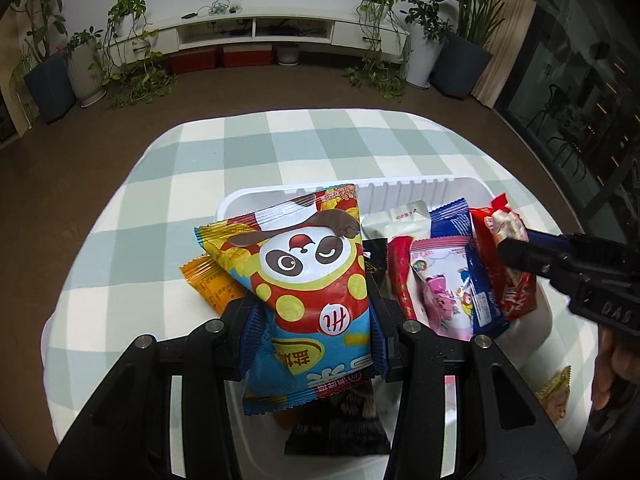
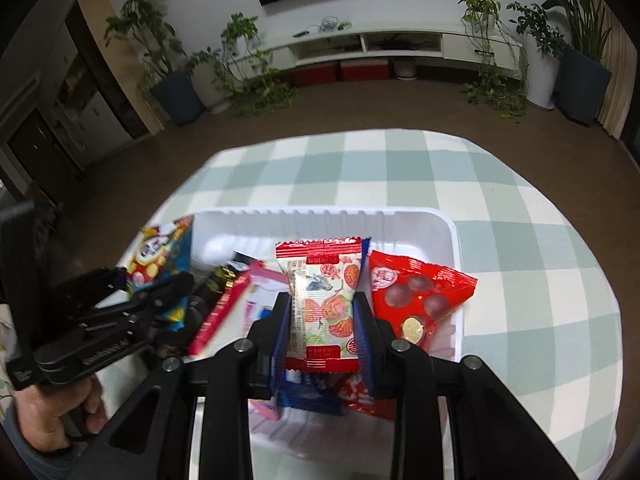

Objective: Organize snacks
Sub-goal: 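Lower both packets into the tray, open both grippers and withdraw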

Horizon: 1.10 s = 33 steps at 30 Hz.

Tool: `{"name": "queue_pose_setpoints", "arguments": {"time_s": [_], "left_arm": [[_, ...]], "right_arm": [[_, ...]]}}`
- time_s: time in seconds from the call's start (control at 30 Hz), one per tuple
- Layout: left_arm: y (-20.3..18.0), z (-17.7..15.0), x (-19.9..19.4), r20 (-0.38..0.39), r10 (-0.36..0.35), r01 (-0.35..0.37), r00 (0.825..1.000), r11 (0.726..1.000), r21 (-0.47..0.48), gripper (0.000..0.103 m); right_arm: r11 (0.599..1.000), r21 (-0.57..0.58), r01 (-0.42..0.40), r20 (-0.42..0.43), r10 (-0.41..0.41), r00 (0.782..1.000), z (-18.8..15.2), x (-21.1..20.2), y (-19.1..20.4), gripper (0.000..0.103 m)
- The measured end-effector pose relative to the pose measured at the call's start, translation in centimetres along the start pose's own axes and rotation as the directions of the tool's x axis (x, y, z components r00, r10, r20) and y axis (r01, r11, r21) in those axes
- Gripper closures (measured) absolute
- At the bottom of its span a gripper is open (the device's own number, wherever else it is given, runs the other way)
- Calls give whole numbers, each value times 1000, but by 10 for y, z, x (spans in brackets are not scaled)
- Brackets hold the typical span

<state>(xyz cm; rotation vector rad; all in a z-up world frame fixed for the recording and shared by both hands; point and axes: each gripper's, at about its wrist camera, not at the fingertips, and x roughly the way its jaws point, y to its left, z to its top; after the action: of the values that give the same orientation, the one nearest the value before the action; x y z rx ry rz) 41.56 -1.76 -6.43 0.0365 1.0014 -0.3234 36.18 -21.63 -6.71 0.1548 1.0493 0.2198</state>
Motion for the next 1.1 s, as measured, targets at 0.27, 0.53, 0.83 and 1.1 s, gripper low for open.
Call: {"name": "queue_pose_setpoints", "arguments": {"time_s": [0.27, 0.53, 0.83, 1.1], "left_arm": [[-2, -2, 17, -14, -6, 6, 1000, 1000, 15, 57], [-9, -3, 16, -20, -17, 18, 1000, 999, 31, 43], [-8, -4, 9, -14, -19, 19, 1000, 999, 33, 40], [-11, -8, 0, -4, -17, 17, 1000, 999, 36, 37]], "right_arm": [[999, -23, 29, -29, -29, 999, -5, 18, 2, 69], [999, -14, 39, -22, -40, 999, -7, 18, 1, 68], [999, -6, 37, -15, -37, 999, -6, 15, 0, 62], [999, -11, 41, -2, -41, 999, -8, 6, 3, 61]]}}
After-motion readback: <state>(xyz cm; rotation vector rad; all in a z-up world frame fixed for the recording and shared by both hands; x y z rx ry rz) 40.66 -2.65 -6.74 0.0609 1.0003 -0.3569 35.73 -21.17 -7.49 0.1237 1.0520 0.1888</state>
